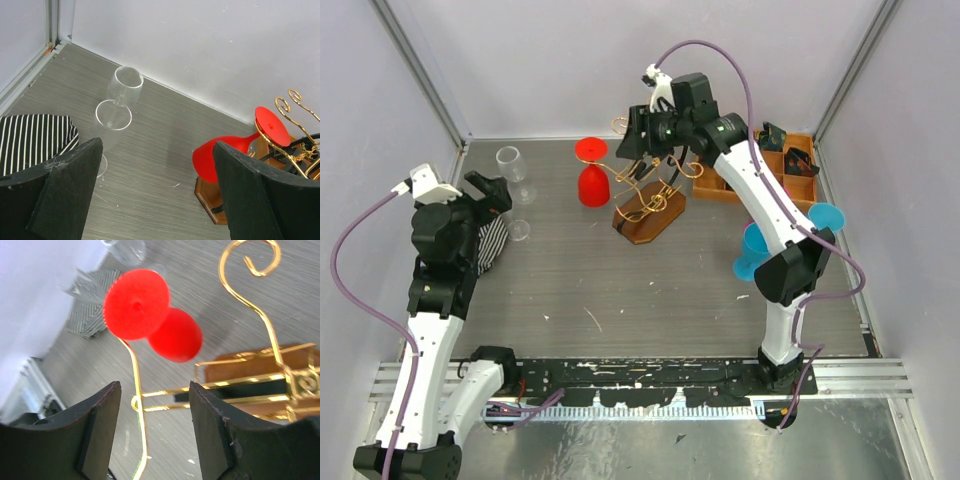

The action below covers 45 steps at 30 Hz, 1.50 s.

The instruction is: Take the wine glass off the wine glass rack

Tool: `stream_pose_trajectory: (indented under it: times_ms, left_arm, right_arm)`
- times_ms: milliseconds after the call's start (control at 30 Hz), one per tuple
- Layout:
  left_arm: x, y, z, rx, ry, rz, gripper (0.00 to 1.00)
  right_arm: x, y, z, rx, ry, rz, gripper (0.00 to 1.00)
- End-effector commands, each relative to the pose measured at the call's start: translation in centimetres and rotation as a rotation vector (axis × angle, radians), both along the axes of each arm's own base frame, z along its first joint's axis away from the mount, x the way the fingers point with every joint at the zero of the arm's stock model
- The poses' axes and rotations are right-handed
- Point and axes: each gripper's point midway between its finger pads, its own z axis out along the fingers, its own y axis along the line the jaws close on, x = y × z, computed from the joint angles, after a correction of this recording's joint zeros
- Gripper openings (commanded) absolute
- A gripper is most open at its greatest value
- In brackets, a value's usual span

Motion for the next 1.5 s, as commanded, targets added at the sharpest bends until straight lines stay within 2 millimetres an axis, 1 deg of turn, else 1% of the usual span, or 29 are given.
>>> stream_pose_trajectory:
  times_ms: [0, 167, 267, 367, 467, 833, 1000, 1233, 1467]
  left_arm:
    - [-0.3, -0.5, 0.7, -0.009, -0.012, -0.019, 0.98]
    - [-0.5, -0.7, 0.7, -0.003, -0.01, -0.029, 0.98]
    - [-0.4, -0.8, 0.5, -0.001, -0.005, -0.03, 0.98]
    - [-0.4, -0.8, 0.3, -0.004, -0.004, -0.033, 0.98]
    - [-0.4, -0.9, 0.2, -0.004, 0.0, -0.036, 0.98]
    - [-0.4, -1.1, 0.0, 0.001, 0.002, -0.042, 0.98]
    - [-0.5, -1.2, 0.0, 0.011, 0.001, -0.043, 0.98]
    - [-0.5, -1.3, -0.4, 0.015, 0.001, -0.043, 0.98]
    - [-0.7, -1.1, -0.9, 0.021, 0.002, -0.037, 0.98]
  right_arm:
    - [-1.1, 4.1, 5.1, 0.251, 0.035, 0.096, 0.62]
    - [-0.7, 5.5, 6.9, 0.351, 0.041, 0.124, 0.6]
    - [-0.1, 5.8, 7.3, 0.376, 0.05, 0.112, 0.59]
    - [0.8, 6.0, 6.5, 0.373, 0.069, 0.077, 0.59]
    - [1.8, 6.0, 5.0, 0.35, 0.089, 0.034, 0.59]
    - [3.7, 5.9, 2.1, 0.299, 0.141, -0.056, 0.58]
    - [4.2, 5.7, 1.7, 0.291, 0.145, -0.086, 0.58]
    - [4.4, 6.2, 1.2, 0.306, 0.174, -0.083, 0.57]
    - [4.7, 6.8, 1.1, 0.328, 0.195, -0.076, 0.48]
